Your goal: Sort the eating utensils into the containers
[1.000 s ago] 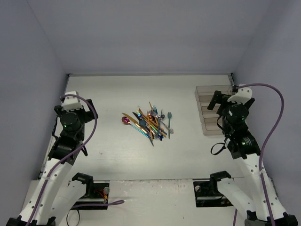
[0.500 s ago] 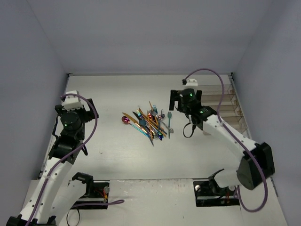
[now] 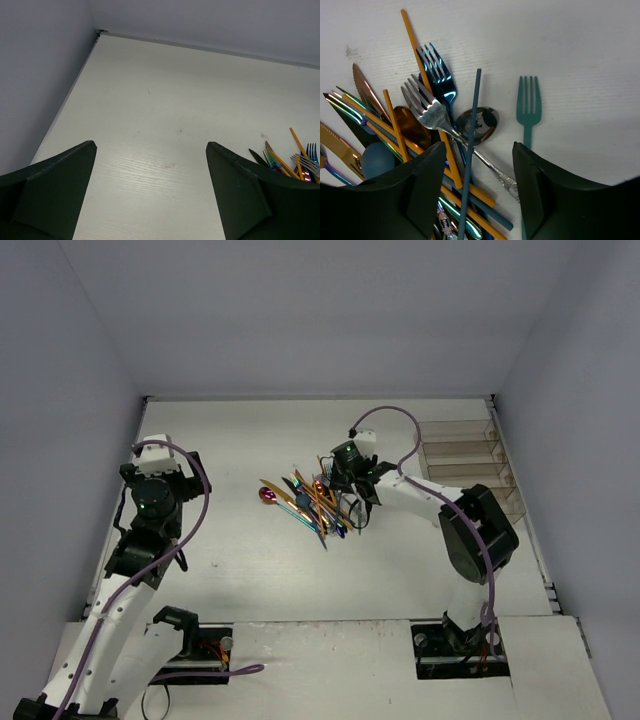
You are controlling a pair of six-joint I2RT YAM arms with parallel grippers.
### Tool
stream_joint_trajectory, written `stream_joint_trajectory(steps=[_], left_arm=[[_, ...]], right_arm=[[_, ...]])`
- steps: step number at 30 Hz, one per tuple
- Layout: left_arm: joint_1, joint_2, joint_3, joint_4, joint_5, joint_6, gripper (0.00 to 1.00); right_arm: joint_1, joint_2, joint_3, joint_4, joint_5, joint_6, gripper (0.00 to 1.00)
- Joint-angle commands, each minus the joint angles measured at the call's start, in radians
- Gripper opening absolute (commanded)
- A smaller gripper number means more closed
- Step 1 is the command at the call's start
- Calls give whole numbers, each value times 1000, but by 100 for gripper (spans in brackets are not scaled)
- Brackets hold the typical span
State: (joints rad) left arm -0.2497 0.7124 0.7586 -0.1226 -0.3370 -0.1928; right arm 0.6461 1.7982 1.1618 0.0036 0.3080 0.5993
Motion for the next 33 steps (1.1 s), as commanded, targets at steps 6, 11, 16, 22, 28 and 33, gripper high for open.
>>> stream_joint_trajectory(steps=[6,11,16,22,28,33], left_arm=[[-15,9,16,73,2,-4,90],[-20,15,14,75,4,-2,90],[-25,21,15,77,6,-3,90],[-26,22,13,78,9,-2,90],[-26,22,14,77,9,-1,90],[-28,22,13,77,12,-4,90]], right_arm=[[40,53,35,32,55,150,39],[44,66,25,30,65,174,29],[44,89,26,29,63,182,24],[47,104,25,29,46,183,18],[50,101,15,25,48,184,12],[50,90,19,19,68,168,5]])
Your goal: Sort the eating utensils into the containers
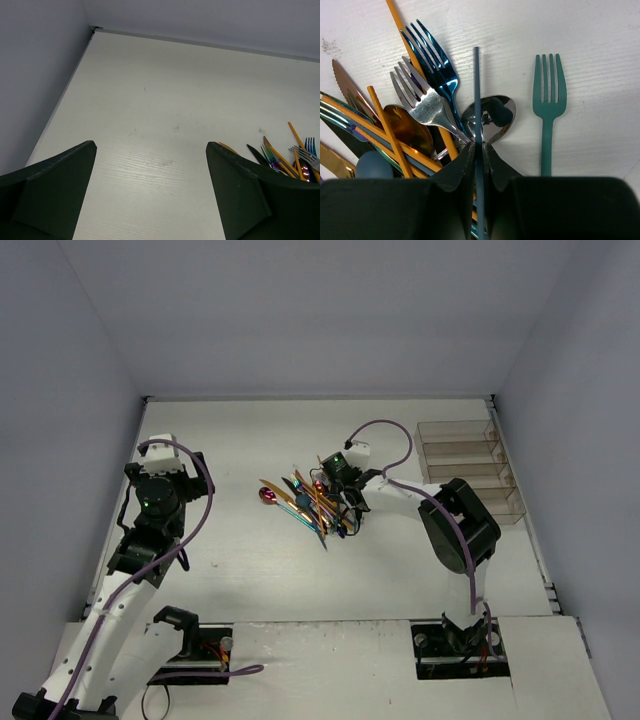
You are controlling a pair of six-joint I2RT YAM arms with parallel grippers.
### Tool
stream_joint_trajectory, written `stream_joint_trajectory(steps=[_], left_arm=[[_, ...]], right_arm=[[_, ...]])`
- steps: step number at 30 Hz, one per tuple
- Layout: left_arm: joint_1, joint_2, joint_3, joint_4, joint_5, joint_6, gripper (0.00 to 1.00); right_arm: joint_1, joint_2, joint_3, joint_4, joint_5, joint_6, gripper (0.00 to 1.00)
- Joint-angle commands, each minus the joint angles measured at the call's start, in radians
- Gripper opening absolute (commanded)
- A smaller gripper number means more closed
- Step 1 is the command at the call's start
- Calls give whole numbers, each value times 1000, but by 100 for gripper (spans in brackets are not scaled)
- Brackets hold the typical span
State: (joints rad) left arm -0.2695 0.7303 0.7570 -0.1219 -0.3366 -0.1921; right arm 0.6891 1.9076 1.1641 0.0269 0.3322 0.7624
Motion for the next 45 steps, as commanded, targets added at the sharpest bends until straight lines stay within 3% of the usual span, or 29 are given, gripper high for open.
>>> stream_joint_trajectory(steps=[1,5,15,23,27,34,45], left_arm=[[-8,4,15,76,10,-4,90],[-8,2,15,73,7,-3,90],[-8,-3,15,71,5,-1,90],[-8,-9,15,70,1,-3,90],[-10,-14,16,71,-1,-1,90],[-13,-15,13,71,-2,-3,90],[-20,-9,11,75,2,-6,90]], right_arm=[[7,-23,19,-5,50,1,4],[9,-45,36,-8,84,-32,0],[-11,-206,66,-19,193,-115,0],[-250,-333,95,-19,201,-129,0],[-428,-347,103,-19,191,-92,0],[-631,-318,102,-19,156,11,0],[-750,-86,306,-18,171,138,0]])
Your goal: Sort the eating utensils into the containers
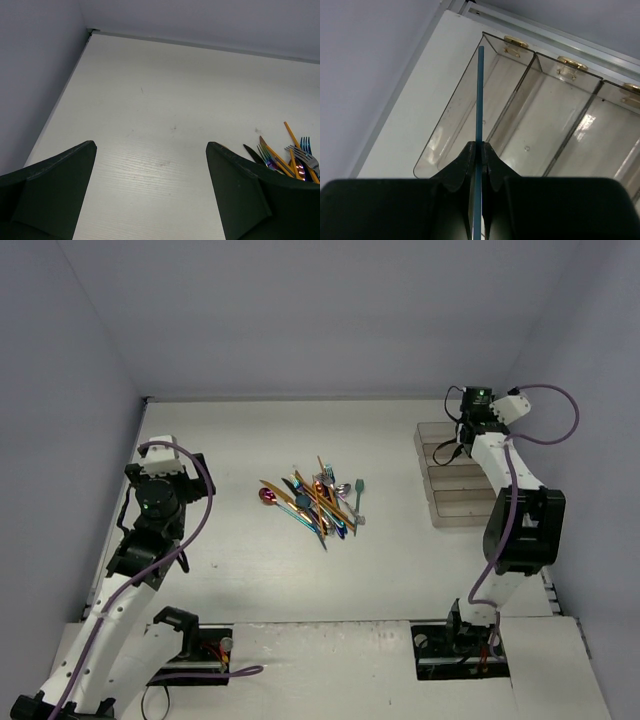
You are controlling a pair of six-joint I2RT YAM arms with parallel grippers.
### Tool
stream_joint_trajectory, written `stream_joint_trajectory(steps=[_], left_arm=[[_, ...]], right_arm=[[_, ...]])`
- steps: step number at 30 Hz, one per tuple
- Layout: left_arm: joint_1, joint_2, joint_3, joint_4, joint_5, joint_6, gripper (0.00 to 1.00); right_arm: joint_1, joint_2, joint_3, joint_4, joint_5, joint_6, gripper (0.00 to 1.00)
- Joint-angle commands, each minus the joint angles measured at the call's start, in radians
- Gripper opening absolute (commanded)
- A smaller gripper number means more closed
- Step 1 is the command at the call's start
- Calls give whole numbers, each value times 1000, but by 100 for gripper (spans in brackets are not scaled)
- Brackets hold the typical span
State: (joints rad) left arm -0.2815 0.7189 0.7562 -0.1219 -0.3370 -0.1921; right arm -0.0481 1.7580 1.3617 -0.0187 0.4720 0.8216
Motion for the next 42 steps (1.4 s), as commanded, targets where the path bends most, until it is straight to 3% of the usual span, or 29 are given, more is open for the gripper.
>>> stream_joint_trajectory(steps=[1,10,19,30,35,42], left_arm=[[-8,2,12,75,3,-6,90],[-8,20,12,72,1,-4,90],[-11,34,14,71,10,-7,90],[-11,37,14,67,10,-5,90],[-11,33,14,67,10,-7,90],[-13,23,15,68,5,-4,90]], right_arm=[[-17,96,129,28,32,91,0],[-22,276,291,28,57,171,0],[-30,374,344,28,74,233,0],[-35,402,363,26,45,216,26],[-23,343,358,28,19,84,32],[128,170,272,26,-121,-370,34]])
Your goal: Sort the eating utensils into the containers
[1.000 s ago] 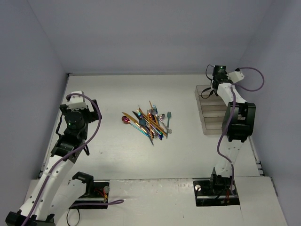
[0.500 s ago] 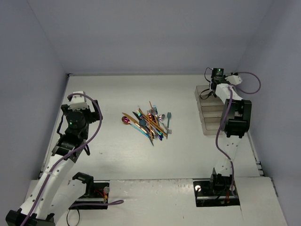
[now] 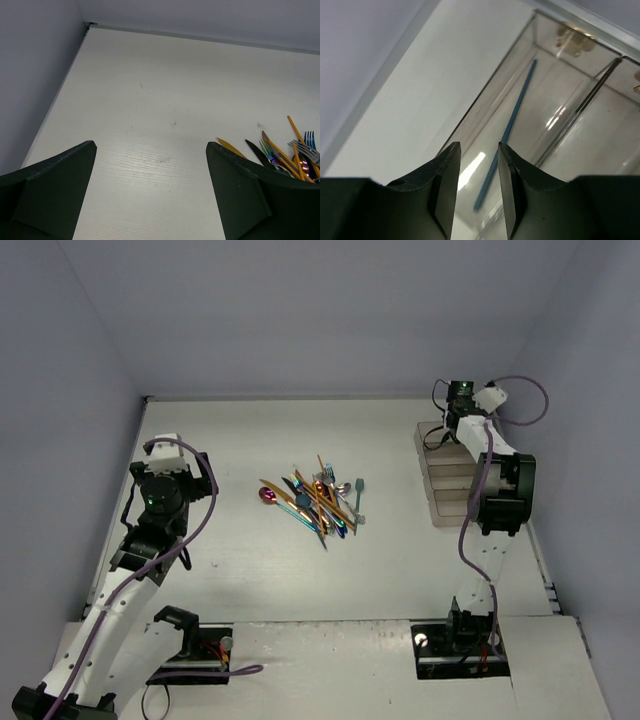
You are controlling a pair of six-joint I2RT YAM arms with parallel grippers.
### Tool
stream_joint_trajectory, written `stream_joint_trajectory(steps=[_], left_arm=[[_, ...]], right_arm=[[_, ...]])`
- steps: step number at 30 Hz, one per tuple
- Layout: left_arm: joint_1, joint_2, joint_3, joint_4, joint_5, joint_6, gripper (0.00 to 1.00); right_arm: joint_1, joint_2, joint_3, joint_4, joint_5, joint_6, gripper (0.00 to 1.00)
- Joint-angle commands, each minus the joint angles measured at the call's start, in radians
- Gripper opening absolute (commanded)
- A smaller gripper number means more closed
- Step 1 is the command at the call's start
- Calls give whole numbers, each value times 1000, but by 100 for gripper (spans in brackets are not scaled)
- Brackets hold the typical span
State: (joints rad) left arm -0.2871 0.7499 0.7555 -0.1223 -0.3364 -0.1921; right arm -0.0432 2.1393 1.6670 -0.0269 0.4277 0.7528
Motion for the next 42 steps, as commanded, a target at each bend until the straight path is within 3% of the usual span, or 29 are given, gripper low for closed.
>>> stream_joint_trajectory(steps=[1,10,19,27,42], left_arm=[[-7,-9,16,69,5,-4,90],[-9,1,18,72,8,-4,90],[-9,16,19,75,5,-1,90],[-12,19,16,76,13,-6,90],[-21,6,15,78,23,-6,90]], right_arm=[[152,-241,-64,35,-103,-341,35],[503,-475,-389,33,-202,-445,36],[804,-470,-527,29,-157,-341,36],[898,-361,-473,30,-131,-290,33],[910,-217,-435,29,-39,-239,24]])
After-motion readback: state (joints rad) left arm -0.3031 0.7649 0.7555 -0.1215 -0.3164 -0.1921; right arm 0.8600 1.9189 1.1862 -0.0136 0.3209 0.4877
